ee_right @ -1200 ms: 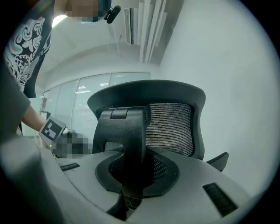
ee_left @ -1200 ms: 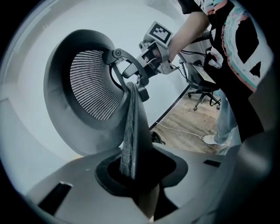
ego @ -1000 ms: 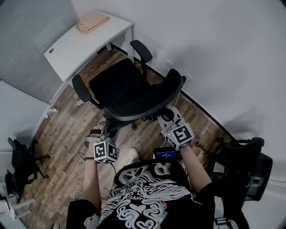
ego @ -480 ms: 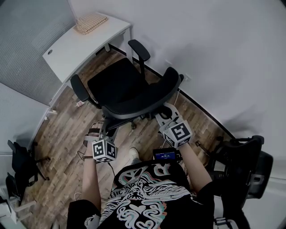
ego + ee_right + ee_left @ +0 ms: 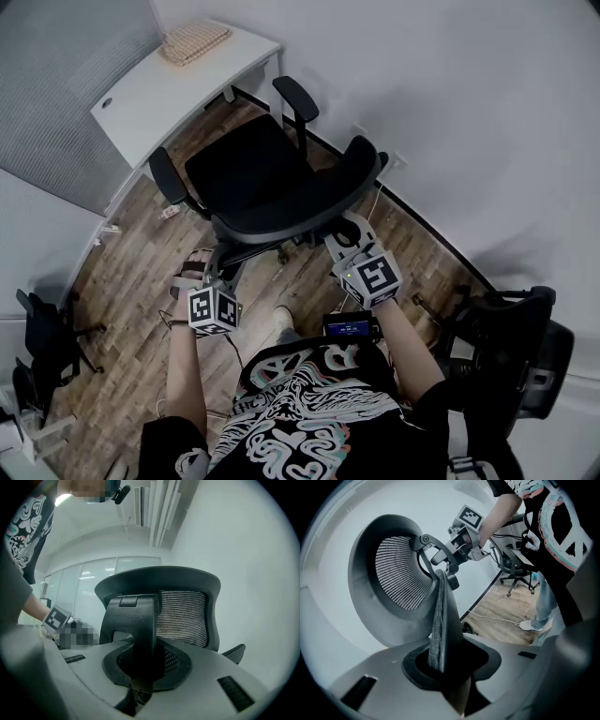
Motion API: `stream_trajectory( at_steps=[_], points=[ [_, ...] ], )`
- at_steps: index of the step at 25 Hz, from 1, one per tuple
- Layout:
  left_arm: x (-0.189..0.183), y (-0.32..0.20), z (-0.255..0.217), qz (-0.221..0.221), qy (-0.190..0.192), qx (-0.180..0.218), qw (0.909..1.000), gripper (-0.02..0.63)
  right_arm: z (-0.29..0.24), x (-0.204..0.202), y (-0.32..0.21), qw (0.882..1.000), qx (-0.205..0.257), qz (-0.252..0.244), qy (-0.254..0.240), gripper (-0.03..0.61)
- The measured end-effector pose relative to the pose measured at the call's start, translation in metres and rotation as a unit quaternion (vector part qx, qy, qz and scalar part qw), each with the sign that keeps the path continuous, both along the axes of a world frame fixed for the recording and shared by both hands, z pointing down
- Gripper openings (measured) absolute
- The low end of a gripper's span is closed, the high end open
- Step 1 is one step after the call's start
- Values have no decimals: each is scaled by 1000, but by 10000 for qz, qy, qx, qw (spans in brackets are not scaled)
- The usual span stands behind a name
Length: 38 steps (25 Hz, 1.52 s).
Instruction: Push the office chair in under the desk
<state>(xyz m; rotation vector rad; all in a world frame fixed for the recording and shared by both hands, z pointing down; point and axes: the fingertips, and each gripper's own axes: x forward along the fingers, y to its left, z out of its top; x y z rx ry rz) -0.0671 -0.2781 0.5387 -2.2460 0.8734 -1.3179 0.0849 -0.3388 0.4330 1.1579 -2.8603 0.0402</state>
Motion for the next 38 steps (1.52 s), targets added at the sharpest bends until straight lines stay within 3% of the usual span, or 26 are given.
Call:
stream_trajectory(
  at_steps=[24,38],
  points=[
    [-2,-3,-9,299,192,222,9991,130,-2,-3,-11,9995,-63,314,-26,60],
    [-3,-6,-10,169,257,182,9994,137,-5,-3,-14,9990,88,422,-92,57]
  ],
)
